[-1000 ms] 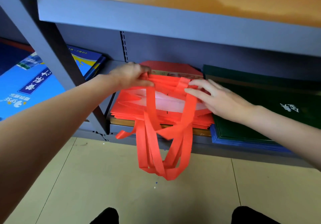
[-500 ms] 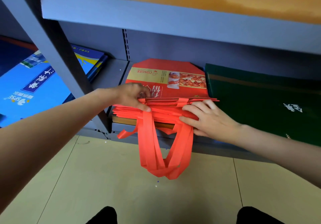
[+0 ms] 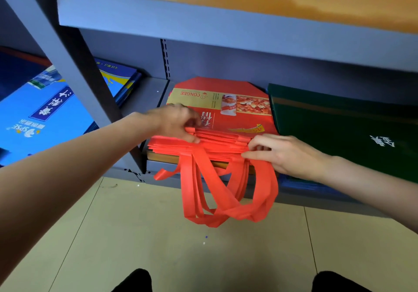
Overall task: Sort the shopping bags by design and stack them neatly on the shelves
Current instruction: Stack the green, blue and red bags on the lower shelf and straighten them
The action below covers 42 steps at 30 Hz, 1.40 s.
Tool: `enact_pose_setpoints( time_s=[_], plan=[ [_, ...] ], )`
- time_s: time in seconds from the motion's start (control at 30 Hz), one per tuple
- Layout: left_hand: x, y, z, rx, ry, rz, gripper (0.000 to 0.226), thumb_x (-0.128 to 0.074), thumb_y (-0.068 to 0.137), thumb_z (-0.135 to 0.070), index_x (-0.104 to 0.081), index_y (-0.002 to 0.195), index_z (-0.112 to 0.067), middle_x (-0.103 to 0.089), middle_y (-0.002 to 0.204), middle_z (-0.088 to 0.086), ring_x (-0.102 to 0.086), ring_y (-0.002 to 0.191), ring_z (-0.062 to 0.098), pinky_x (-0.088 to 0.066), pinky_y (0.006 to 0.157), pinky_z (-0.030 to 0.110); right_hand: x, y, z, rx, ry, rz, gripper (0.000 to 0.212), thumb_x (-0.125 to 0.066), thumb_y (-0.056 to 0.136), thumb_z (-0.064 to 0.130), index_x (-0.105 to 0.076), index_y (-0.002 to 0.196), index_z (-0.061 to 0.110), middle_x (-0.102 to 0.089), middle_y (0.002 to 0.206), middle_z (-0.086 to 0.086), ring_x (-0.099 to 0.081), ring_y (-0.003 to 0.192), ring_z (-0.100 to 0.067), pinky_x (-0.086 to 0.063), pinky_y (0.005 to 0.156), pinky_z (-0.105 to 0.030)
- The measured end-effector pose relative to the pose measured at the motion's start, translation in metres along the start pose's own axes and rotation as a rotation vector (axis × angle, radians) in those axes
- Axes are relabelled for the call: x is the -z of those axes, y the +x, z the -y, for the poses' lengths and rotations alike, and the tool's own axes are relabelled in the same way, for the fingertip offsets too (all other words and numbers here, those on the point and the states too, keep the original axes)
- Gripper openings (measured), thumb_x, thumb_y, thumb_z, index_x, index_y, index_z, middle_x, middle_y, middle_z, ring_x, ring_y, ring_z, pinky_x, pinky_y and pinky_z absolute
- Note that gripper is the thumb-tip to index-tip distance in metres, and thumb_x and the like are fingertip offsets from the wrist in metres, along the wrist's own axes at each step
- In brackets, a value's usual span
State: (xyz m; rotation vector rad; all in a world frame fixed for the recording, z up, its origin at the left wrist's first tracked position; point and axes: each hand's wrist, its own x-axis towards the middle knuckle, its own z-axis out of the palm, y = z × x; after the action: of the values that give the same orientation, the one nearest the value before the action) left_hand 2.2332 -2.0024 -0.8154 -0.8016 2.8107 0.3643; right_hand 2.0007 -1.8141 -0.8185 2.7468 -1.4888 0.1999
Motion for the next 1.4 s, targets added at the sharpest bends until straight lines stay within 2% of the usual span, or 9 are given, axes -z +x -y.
enact_pose_setpoints(
  time_s=[0.17, 0.3, 0.4, 0.53, 0.67, 0.87, 1.1, 1.3, 1.4],
  plan=[
    [0.022, -0.002, -0.001, 0.038, -0.041, -0.357, 0.029, -0.053, 0.093, -0.037, -0.061, 0.108, -0.014, -0.061, 0.077, 0.006, -0.062, 0.082, 0.032, -0.037, 0.065, 0.03, 0.007, 0.0, 0.001, -0.053, 0.01, -0.122, 0.037, -0.042, 0.084, 0.005, -0.072, 0.105, 0.011, -0.063, 0.096, -0.008, -0.062, 0.078, -0.023, -0.056, 0.059, -0.035],
    [0.019, 0.0, -0.001, 0.048, -0.081, -0.335, 0.036, -0.05, 0.095, -0.036, -0.05, 0.125, -0.016, -0.067, 0.104, 0.015, -0.063, 0.096, 0.035, -0.045, 0.078, 0.035, 0.014, 0.007, 0.005, -0.292, 0.241, -0.184, 0.028, -0.054, 0.085, 0.026, -0.073, 0.093, 0.007, -0.062, 0.094, -0.002, -0.064, 0.079, -0.02, -0.049, 0.077, -0.027],
    [0.02, -0.004, -0.006, -0.09, -0.033, -0.455, 0.039, -0.049, 0.097, -0.025, -0.038, 0.135, -0.028, -0.045, 0.136, 0.006, -0.063, 0.089, 0.04, -0.051, 0.078, 0.043, 0.025, 0.017, 0.003, -0.534, 0.439, -0.377, 0.027, -0.061, 0.086, 0.007, -0.067, 0.068, 0.027, -0.061, 0.072, 0.007, -0.059, 0.055, -0.01, -0.043, 0.063, -0.013],
    [0.024, -0.006, -0.009, -0.111, 0.1, -0.391, 0.066, -0.05, 0.089, -0.005, -0.017, 0.126, -0.05, -0.016, 0.149, -0.006, -0.06, 0.084, 0.046, -0.051, 0.076, 0.051, 0.035, 0.025, 0.0, -0.784, 0.831, -0.59, 0.023, -0.056, 0.091, 0.001, -0.061, 0.073, 0.015, -0.064, 0.056, 0.0, -0.065, 0.053, -0.02, -0.055, 0.06, -0.032],
    [0.019, -0.004, -0.004, -0.095, 0.071, -0.417, 0.07, -0.05, 0.087, 0.0, -0.02, 0.13, -0.047, -0.018, 0.147, -0.005, -0.06, 0.093, 0.044, -0.051, 0.077, 0.046, 0.031, 0.03, 0.009, -0.686, 0.579, -0.538, 0.02, -0.06, 0.088, 0.001, -0.046, 0.097, 0.011, -0.065, 0.083, -0.006, -0.069, 0.071, -0.01, -0.056, 0.072, -0.026],
    [0.034, 0.0, -0.003, -0.09, -0.138, -0.607, 0.041, -0.054, 0.09, -0.008, -0.037, 0.116, -0.034, -0.045, 0.129, 0.003, -0.061, 0.098, 0.036, -0.048, 0.081, 0.038, -0.013, 0.016, 0.017, -0.346, -0.148, -0.005, 0.043, -0.072, 0.077, 0.017, -0.06, 0.114, 0.0, -0.045, 0.138, -0.022, -0.047, 0.125, -0.039, -0.043, 0.099, -0.05],
    [0.066, 0.007, -0.018, 0.208, 0.068, -0.725, 0.039, -0.045, 0.095, -0.006, -0.045, 0.134, -0.006, -0.055, 0.117, 0.03, -0.053, 0.1, 0.052, -0.038, 0.077, 0.05, -0.024, 0.025, 0.013, -0.488, -0.032, 0.469, 0.066, -0.019, 0.098, 0.054, -0.021, 0.15, 0.014, -0.017, 0.157, -0.005, -0.011, 0.145, -0.019, -0.003, 0.117, -0.037],
    [0.045, -0.01, -0.029, -0.094, 0.262, -0.61, 0.061, -0.038, 0.086, 0.006, -0.038, 0.14, -0.02, -0.053, 0.128, 0.012, -0.065, 0.076, 0.039, -0.047, 0.058, 0.039, -0.01, 0.025, 0.017, -0.226, -0.076, 0.072, 0.051, -0.036, 0.092, 0.039, -0.055, 0.125, 0.006, -0.046, 0.138, -0.018, -0.043, 0.125, -0.036, -0.043, 0.098, -0.052],
    [0.013, -0.02, -0.023, -0.372, 0.447, -0.491, 0.062, -0.03, 0.073, 0.004, -0.039, 0.13, -0.021, -0.065, 0.108, 0.015, -0.06, 0.043, 0.029, -0.036, 0.033, 0.021, 0.0, 0.024, 0.012, -0.06, -0.274, -0.211, 0.032, -0.051, 0.087, 0.017, -0.059, 0.116, 0.006, -0.054, 0.129, -0.018, -0.045, 0.118, -0.034, -0.036, 0.102, -0.048]
  ],
)
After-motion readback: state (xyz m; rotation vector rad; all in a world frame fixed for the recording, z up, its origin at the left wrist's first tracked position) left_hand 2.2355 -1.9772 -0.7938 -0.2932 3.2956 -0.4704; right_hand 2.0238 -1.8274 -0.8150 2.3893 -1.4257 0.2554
